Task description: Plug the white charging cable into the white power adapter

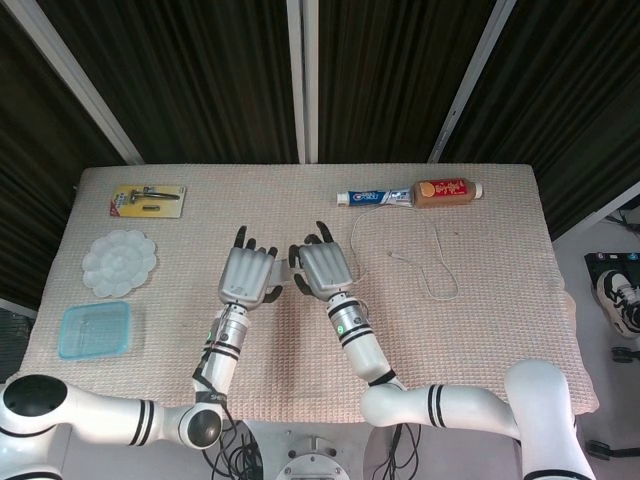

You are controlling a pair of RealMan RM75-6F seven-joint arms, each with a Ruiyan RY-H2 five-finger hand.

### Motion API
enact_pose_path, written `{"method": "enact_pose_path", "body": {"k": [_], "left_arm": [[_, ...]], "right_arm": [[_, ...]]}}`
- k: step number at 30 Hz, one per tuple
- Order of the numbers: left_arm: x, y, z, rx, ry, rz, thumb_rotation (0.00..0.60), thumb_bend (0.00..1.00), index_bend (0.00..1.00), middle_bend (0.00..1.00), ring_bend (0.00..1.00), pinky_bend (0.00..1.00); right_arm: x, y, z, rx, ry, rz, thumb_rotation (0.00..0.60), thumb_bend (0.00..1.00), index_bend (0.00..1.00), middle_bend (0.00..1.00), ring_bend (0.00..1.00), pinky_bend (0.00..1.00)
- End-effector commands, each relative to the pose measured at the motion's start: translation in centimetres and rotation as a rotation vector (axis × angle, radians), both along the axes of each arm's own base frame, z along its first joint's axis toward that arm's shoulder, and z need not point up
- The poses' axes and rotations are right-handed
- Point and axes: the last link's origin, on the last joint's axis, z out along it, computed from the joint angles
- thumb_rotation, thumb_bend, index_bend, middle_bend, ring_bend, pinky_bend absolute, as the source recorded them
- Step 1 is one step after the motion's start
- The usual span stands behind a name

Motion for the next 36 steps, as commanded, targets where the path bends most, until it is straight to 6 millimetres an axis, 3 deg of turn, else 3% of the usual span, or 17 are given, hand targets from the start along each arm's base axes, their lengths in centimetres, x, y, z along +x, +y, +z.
{"method": "enact_pose_path", "body": {"k": [1,4,6,10,15,20,25,31,34,36], "left_arm": [[-0.1,0.0,0.0,-0.002,0.0,0.003,0.428,0.24,0.5,0.53,0.29,0.12],[-0.1,0.0,0.0,-0.003,-0.006,0.005,0.425,0.24,0.5,0.53,0.29,0.12],[-0.2,0.0,0.0,-0.002,-0.008,0.004,0.426,0.24,0.5,0.53,0.29,0.12],[-0.6,0.0,0.2,0.0,-0.015,0.005,0.426,0.24,0.5,0.52,0.29,0.12],[-1.4,-0.1,0.4,-0.002,-0.032,0.014,0.425,0.24,0.5,0.52,0.29,0.13],[-3.4,-0.4,0.2,-0.021,-0.049,0.035,0.425,0.23,0.49,0.5,0.29,0.14],[-6.5,-0.9,-1.2,-0.076,-0.053,0.07,0.428,0.23,0.45,0.46,0.26,0.14],[-9.1,-1.2,-3.0,-0.145,-0.047,0.119,0.498,0.18,0.26,0.3,0.12,0.1],[-9.5,-1.2,-2.3,-0.122,-0.078,0.105,0.516,0.14,0.19,0.25,0.1,0.09],[-10.1,-1.4,-0.8,-0.082,-0.096,0.084,0.549,0.13,0.18,0.24,0.1,0.08]], "right_arm": [[0.0,0.0,0.0,0.001,-0.003,-0.001,0.6,0.34,0.66,0.54,0.25,0.0],[-0.2,0.0,0.1,0.006,-0.004,-0.005,0.6,0.33,0.64,0.52,0.25,0.0],[-0.4,0.0,0.2,0.004,0.001,-0.006,0.6,0.26,0.57,0.48,0.24,0.0],[-1.1,0.1,0.6,-0.003,0.005,-0.009,0.6,0.05,0.35,0.34,0.17,0.0],[-2.4,0.3,1.6,-0.018,0.017,-0.012,0.6,0.0,0.14,0.2,0.1,0.0],[-4.7,0.6,3.7,-0.052,0.038,-0.024,0.6,0.0,0.11,0.17,0.09,0.0],[-7.9,1.0,6.8,-0.108,0.07,-0.035,0.6,0.0,0.11,0.17,0.09,0.0],[-11.3,1.8,9.8,-0.152,0.088,-0.057,0.6,0.0,0.11,0.17,0.08,0.0],[-12.7,2.4,11.0,-0.168,0.099,-0.063,0.6,0.0,0.11,0.17,0.08,0.0],[-13.8,3.0,12.0,-0.182,0.108,-0.067,0.6,0.0,0.11,0.17,0.08,0.0]]}}
